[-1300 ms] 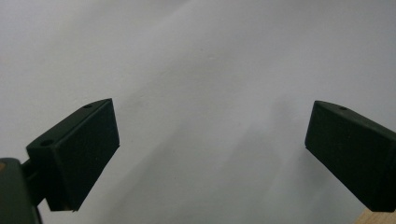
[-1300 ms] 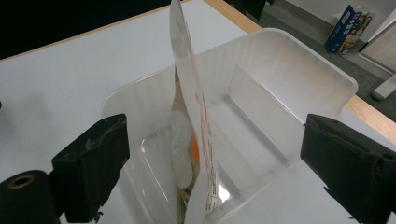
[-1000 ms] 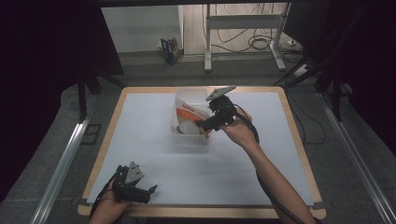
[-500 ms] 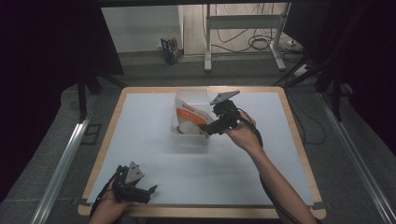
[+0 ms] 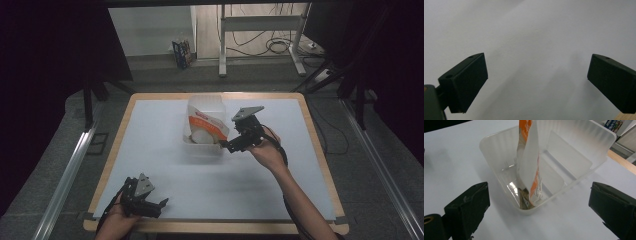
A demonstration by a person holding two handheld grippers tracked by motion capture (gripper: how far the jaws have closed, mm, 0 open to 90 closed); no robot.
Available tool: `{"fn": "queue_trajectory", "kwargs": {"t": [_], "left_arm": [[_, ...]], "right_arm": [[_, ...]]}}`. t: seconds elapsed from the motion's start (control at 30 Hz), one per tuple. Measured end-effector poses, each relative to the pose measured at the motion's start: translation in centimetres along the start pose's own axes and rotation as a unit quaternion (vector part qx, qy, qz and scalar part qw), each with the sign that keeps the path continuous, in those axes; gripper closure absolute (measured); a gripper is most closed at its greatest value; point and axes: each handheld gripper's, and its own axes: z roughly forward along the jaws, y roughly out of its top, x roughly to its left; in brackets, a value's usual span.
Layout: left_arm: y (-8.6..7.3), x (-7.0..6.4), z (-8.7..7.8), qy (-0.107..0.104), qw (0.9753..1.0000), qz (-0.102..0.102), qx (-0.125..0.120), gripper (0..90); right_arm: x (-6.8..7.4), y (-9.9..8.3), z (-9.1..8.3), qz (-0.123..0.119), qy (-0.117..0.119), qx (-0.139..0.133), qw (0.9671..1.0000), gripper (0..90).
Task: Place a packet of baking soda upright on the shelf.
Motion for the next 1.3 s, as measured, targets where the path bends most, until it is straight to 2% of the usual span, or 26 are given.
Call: {"fn": "queue_trajectory", "kwargs": {"t": [0.23,0.43,0.97,1.3], "left_arm": [[0.0,0.0,0.0,0.0,1.0,-0.001,0.0,3.0],[0.0,0.0,0.0,0.0,1.0,0.001,0.0,3.0],[0.0,-0.1,-0.1,0.001,1.0,0.004,-0.002,3.0],[0.0,-0.1,-0.1,0.002,1.0,0.006,-0.002,3.0]], "right_arm": [[0.1,-1.6,-0.3,0.015,0.002,-0.01,0.9998,3.3],[0.2,-2.5,-0.5,0.014,-0.002,-0.005,0.9999,3.3],[1.0,-3.8,-1.9,0.022,-0.004,-0.01,0.9997,3.3],[1.1,-4.7,-2.4,0.027,-0.007,-0.009,0.9996,3.3]]}}
